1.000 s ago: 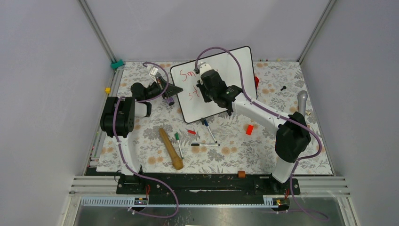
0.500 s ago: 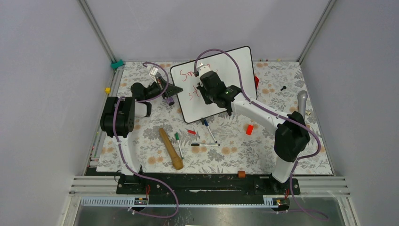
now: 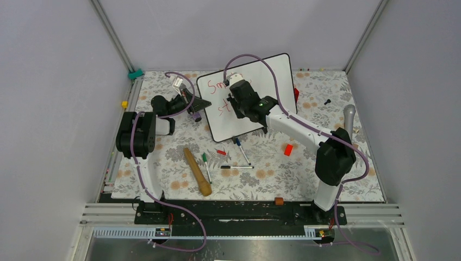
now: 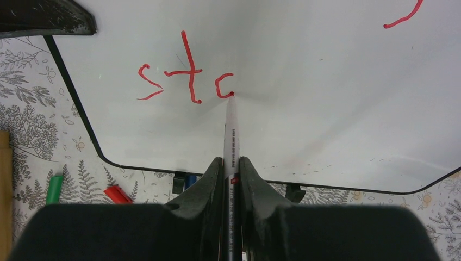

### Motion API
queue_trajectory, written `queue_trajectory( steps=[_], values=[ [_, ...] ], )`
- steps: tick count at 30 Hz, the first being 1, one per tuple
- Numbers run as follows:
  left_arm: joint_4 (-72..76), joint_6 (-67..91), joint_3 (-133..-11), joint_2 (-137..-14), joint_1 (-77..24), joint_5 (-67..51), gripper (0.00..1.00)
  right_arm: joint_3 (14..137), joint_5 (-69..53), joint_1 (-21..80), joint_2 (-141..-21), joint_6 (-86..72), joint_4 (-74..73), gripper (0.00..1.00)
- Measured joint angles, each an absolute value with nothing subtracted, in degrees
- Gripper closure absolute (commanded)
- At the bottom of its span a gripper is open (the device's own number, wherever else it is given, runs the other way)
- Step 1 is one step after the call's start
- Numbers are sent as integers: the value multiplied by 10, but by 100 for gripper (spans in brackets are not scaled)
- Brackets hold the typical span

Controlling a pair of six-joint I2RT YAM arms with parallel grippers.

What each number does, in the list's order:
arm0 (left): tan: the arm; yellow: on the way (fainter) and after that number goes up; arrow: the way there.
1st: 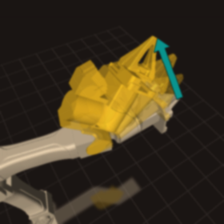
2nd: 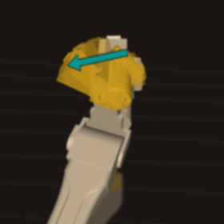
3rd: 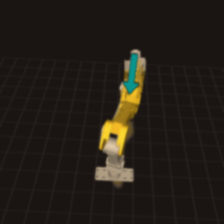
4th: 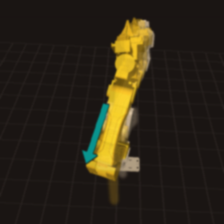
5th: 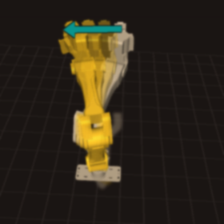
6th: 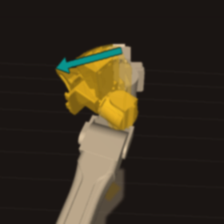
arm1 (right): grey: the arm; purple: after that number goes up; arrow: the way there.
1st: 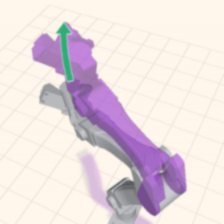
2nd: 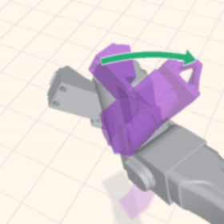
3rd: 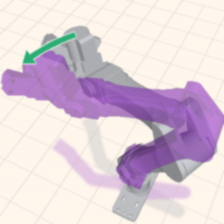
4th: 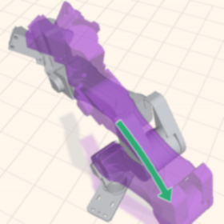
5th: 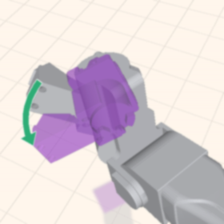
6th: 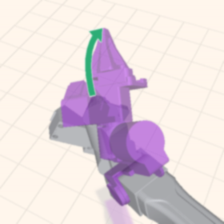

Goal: Write a sentence on the whiteboard

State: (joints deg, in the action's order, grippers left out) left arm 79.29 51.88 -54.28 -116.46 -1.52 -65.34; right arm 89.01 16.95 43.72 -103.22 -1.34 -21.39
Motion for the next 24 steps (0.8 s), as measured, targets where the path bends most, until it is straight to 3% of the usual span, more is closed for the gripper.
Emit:
queue_trajectory(
  steps=[24],
  values=[
    [793, 519, -543, -1165, -15, -653, 100, 912, 171, 435, -1039, -13, -215, 100]
  ],
)
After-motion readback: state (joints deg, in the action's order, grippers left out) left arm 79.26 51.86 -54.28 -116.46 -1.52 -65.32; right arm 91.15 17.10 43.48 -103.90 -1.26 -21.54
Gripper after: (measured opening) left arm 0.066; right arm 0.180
